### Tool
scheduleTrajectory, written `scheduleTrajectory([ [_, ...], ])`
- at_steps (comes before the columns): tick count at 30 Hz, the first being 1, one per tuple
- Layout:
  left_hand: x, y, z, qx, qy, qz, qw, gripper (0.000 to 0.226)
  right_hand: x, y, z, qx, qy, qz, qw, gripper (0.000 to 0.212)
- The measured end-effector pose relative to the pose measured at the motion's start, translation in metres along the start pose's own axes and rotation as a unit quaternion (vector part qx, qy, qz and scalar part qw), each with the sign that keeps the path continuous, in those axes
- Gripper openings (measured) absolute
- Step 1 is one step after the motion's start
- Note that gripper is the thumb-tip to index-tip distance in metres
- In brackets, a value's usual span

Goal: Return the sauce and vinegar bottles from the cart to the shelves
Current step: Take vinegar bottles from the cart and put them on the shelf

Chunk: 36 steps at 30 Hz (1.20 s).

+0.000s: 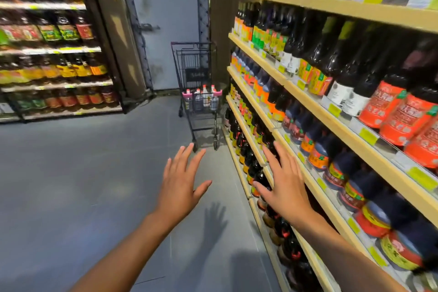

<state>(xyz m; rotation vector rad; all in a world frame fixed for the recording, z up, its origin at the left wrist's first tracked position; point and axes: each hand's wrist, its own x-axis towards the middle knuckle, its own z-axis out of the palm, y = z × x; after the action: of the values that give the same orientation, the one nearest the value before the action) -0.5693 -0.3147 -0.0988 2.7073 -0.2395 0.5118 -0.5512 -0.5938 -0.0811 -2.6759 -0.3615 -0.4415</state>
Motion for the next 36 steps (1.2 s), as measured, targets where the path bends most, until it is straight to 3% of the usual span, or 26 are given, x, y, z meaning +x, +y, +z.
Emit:
scheduleTrajectory([
  [8, 0.103, -0.075, 0.038, -0.094, 0.006, -0.096, 0.991, 0.076, 0.148, 0.006, 0.079, 0.109, -0.060, -0.011, 0.992, 0.097],
  [20, 0.312, -0.243, 0.071, -0.101, 0.001, -0.060, 0.993, 0.073, 0.380, -0.006, 0.193, 0.062, -0.050, -0.023, 0.997, 0.093],
  [36, 0.621, -0.379, 0.170, -0.081, -0.038, -0.066, 0.994, 0.076, 0.695, 0.058, 0.322, 0.082, -0.059, 0.013, 0.995, 0.087],
])
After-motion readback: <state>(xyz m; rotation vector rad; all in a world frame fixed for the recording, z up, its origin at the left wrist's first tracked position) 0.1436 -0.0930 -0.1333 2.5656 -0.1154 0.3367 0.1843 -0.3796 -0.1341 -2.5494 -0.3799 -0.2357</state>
